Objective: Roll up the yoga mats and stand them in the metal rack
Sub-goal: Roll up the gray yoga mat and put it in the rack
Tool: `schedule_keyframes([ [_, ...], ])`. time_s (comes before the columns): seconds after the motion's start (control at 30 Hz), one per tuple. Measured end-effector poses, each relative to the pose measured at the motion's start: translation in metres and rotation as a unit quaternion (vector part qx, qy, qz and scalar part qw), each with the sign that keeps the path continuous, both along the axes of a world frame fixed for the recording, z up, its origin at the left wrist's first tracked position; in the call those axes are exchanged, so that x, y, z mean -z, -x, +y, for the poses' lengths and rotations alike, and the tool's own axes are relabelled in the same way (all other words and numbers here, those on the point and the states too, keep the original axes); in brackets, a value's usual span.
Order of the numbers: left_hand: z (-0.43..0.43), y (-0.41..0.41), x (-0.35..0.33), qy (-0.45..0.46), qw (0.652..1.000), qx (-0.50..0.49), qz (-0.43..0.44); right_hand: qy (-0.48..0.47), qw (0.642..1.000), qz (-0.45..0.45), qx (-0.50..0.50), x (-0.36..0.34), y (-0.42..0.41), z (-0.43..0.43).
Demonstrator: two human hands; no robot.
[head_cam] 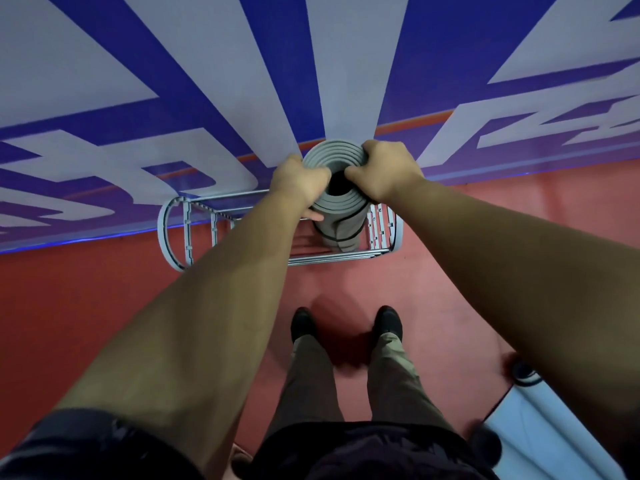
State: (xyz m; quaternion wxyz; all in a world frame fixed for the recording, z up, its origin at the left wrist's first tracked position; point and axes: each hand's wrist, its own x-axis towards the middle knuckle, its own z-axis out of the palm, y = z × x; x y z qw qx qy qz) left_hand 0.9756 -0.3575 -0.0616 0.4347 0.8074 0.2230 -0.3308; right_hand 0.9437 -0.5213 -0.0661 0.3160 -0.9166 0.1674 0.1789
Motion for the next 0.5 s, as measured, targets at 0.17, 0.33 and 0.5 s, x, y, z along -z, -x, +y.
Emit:
schedule_keyframes([
  [0.17, 0.002, 0.006, 0.023, 0.002, 1.0, 0.026, 0.016, 0.0, 1.0, 0.028, -0.009, 0.018, 0.007, -0.002],
  [0.33, -0.006, 0.02, 0.065, -0.025, 0.998, 0.047, 0.026, -0.007, 0.997, 0.075, -0.019, 0.055, 0.016, -0.009],
  [0.5, -0.021, 0.025, 0.099, -0.095, 0.987, 0.125, -0.019, -0.004, 0.994, 0.105, -0.007, 0.087, 0.026, -0.018],
])
